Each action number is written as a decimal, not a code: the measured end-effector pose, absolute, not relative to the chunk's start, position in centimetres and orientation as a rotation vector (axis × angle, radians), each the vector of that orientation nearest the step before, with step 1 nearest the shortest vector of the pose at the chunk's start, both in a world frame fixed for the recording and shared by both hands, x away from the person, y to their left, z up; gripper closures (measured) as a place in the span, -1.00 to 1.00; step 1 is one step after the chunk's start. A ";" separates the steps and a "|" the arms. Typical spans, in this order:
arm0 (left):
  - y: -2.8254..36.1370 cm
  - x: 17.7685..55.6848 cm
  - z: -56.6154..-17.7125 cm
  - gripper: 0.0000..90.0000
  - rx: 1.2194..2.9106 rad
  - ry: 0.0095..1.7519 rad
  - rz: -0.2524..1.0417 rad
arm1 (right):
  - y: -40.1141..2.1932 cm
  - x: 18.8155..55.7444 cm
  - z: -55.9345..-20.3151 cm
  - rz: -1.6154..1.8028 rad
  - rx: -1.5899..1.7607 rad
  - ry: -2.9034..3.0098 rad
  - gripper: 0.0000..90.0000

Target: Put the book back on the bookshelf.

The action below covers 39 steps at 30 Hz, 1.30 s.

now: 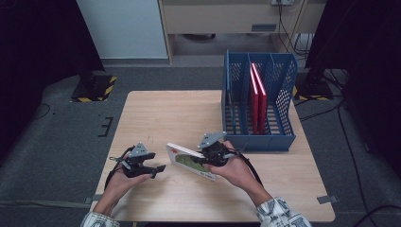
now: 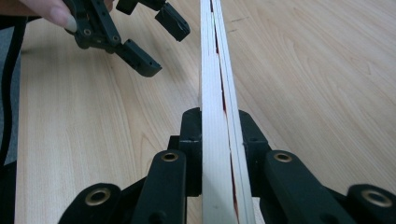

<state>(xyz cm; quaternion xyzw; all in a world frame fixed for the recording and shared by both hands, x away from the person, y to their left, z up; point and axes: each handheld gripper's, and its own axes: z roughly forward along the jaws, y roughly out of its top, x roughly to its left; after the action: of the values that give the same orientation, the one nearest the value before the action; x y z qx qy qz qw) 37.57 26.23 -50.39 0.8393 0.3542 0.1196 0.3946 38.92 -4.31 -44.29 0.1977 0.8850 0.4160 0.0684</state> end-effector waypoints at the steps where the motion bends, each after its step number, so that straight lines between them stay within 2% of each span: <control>1: 26.3 37.6 -50.4 -0.53 2.128 0.907 0.307 | -4.5 38.9 -44.2 1.260 0.601 2.661 0.70; 12: 26.7 37.8 -50.7 -0.67 2.142 0.965 0.363 | -5.5 39.1 -43.9 1.287 0.650 2.605 0.70; 30: 27.2 38.0 -50.6 -0.72 2.117 1.016 0.394 | -8.2 39.0 -43.3 1.312 0.741 2.545 0.70; 39: 27.2 38.2 -50.8 -0.86 2.116 1.055 0.402 | -9.9 38.7 -42.5 1.306 0.773 2.518 0.70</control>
<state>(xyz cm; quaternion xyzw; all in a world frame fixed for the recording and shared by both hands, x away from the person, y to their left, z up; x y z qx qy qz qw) 38.20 27.19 -50.84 0.8219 0.4100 0.1563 0.3632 38.66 -9.93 -42.52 0.2616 0.8521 0.4419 0.1007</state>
